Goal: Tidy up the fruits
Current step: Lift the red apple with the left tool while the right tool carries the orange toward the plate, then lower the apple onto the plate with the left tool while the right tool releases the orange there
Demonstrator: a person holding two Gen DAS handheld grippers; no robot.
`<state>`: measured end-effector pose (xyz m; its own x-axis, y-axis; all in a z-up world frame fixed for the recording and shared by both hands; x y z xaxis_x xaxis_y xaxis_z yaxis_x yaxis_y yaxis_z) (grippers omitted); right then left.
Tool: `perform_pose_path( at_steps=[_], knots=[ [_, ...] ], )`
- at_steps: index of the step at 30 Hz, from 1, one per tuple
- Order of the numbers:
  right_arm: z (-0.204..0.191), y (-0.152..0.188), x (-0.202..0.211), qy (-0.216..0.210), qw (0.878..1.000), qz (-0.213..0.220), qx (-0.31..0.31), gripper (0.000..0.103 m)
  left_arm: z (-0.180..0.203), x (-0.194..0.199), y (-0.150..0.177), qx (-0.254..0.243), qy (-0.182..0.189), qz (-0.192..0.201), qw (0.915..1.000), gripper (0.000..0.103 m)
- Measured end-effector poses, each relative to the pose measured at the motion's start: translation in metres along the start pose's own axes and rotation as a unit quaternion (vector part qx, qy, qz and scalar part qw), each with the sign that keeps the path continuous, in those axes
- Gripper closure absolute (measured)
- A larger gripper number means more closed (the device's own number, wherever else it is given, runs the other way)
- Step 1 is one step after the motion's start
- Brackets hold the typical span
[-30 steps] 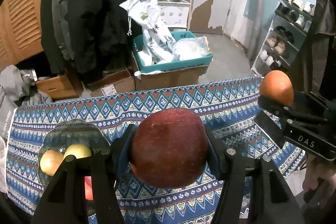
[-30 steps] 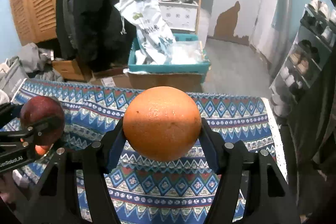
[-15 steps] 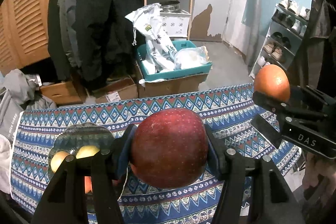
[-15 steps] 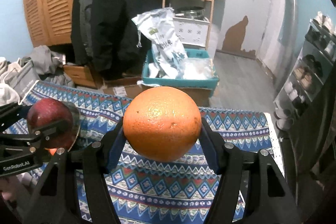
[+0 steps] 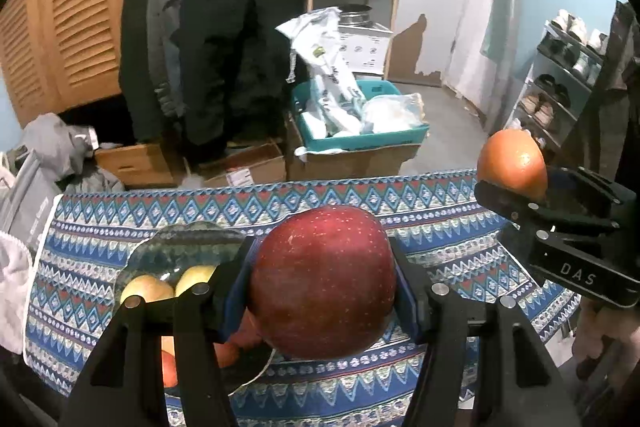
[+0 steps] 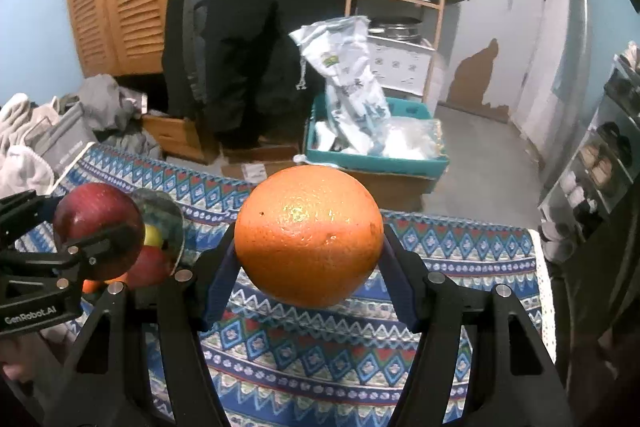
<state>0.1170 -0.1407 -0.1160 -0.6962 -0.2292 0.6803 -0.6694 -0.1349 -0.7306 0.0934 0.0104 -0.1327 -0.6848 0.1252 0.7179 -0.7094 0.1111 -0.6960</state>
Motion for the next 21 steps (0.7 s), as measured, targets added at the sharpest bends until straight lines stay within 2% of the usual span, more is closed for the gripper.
perform_pose_path(
  at_steps=[21],
  knots=[
    [-0.096, -0.002, -0.054, -0.06, 0.997, -0.039, 0.041, 0.037, -0.099, -0.003, 0.041, 0.079, -0.041, -0.024, 0.9957, 0.04]
  ],
)
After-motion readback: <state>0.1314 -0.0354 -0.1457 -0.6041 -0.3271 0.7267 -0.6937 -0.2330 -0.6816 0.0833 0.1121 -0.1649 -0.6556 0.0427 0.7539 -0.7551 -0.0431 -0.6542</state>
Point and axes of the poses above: each gripper's, at about its wrist camera, not at the fingertips, and x roughly against the way its jaws point, z to its right, y to its underside, the point moved 10 cm from there along -x, roughly the way its jaws point, and after that the axes turned 6 degrees about -x, right-handed, at the moved point
